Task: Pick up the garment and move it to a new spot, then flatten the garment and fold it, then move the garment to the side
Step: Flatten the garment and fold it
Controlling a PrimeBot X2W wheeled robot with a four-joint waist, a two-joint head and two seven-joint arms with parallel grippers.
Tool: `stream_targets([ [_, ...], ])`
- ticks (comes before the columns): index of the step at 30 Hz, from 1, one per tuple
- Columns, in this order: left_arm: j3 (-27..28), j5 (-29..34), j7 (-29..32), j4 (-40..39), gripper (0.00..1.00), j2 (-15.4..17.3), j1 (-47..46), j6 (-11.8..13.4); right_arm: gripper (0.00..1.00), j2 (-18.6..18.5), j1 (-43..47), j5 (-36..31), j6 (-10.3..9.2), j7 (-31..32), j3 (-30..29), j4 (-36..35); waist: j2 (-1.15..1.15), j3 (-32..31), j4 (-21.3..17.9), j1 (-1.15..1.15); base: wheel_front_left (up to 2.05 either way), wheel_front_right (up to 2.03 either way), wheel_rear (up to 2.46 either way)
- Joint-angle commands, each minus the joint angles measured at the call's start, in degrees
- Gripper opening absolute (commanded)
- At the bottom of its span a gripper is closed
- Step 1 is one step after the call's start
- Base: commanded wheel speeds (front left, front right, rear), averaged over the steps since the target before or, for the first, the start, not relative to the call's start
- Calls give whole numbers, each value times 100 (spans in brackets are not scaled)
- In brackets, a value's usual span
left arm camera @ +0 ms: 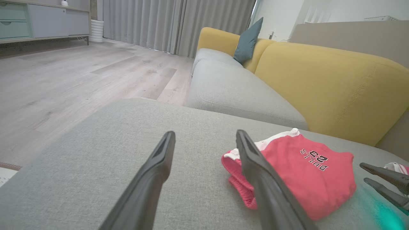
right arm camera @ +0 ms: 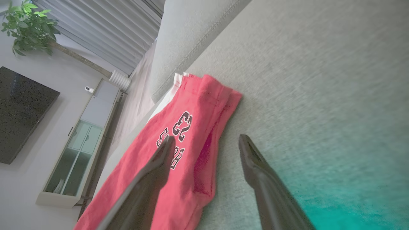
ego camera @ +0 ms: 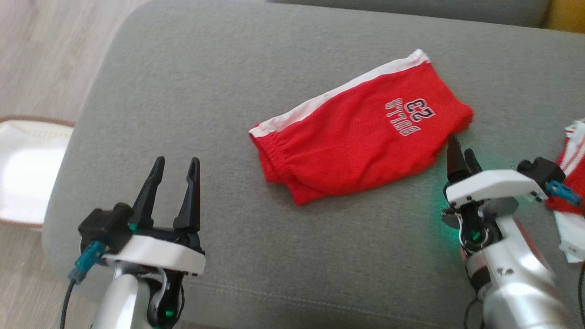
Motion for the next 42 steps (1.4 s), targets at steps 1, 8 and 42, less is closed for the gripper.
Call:
stream_targets([
  [1, 163, 58, -31, -176, 100, 14, -285, -27, 100, 36, -321, 111, -5, -31, 193, 39, 0, 88, 126, 0, 0, 0, 0],
  [8, 69, 14, -31, -137, 100, 9, -404, -50, 100, 37, -1131, 358, -5, -129, 247, 1412, 0, 230, 343, 0, 0, 0, 0],
  [42, 39, -153, -31, -130, 100, 6, -447, -13, 0, 37, -1749, 832, -5, -521, 43, 2227, 0, -47, -87, 0, 0, 0, 0],
])
